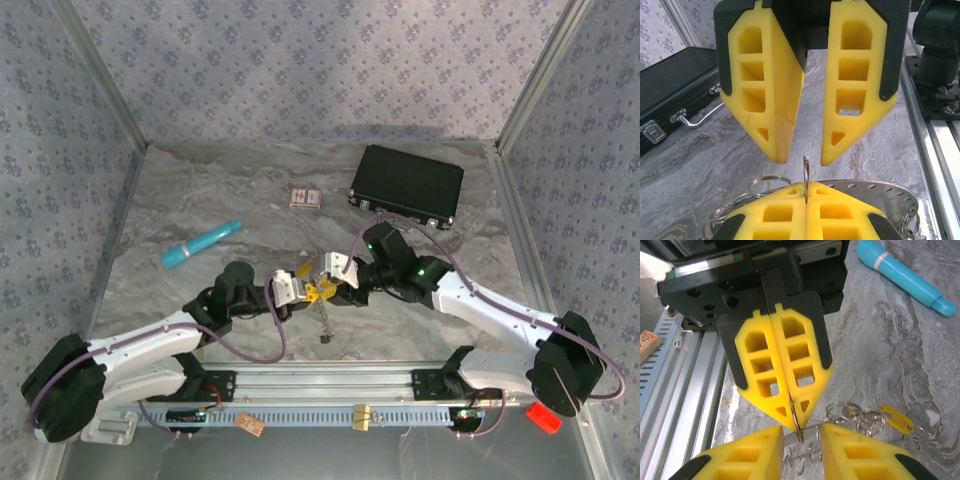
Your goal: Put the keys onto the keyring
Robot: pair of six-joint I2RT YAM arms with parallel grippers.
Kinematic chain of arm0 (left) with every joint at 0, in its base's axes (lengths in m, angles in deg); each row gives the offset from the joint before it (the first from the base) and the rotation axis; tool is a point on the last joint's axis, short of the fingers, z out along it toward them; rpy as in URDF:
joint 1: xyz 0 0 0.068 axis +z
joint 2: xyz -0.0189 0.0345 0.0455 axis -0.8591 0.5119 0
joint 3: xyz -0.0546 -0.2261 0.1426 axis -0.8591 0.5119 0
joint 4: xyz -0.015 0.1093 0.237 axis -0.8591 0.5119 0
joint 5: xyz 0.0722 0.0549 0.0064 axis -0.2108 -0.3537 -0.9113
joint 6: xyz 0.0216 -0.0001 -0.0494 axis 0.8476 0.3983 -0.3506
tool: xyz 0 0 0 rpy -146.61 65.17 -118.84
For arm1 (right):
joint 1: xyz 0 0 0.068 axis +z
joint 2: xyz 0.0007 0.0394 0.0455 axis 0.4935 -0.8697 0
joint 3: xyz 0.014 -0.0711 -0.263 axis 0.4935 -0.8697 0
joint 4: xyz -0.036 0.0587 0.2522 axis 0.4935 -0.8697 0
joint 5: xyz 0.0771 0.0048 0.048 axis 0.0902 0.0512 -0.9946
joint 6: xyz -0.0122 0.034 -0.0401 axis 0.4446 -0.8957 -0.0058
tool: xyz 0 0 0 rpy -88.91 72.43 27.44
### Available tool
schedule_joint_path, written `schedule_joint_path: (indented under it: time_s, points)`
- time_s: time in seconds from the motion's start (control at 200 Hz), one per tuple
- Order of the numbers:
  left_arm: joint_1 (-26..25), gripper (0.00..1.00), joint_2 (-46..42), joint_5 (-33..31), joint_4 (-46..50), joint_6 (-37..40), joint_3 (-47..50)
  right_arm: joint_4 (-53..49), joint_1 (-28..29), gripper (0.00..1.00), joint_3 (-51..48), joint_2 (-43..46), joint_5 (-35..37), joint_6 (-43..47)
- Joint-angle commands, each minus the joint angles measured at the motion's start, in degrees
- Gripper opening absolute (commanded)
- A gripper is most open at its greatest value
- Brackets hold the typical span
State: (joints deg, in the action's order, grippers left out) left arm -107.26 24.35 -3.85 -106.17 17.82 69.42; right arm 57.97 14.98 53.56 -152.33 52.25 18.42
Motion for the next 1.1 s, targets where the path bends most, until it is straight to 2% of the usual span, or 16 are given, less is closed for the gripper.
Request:
schedule_joint_path:
  time_s: [0.0, 0.16, 0.46, 0.875, 1.094]
  points:
    - [-1.24, 0.00, -2.29, -0.33, -2.04, 3.57, -0.07, -0.72, -0.34, 0.30, -3.01, 2.62, 4.83, 1.88]
    - [-5.71, 0.00, -3.89, -9.86, -0.09, 13.56, 0.54, 4.18, -0.08, 0.29, -7.25, 5.53, 13.38, -0.07]
    - [-8.37, 0.00, -5.21, -15.94, -1.18, 20.87, 1.60, 5.39, -0.07, 0.29, -8.83, 7.26, 13.66, -2.53]
    - [-8.55, 0.00, -5.54, -15.88, -0.94, 19.86, 1.69, 4.26, 0.29, 0.29, -7.67, 7.03, 8.69, -1.92]
    - [-8.46, 0.00, -5.12, -19.17, 0.94, 11.67, 0.31, 6.07, 0.15, 0.28, -7.41, 6.75, 8.30, -2.73]
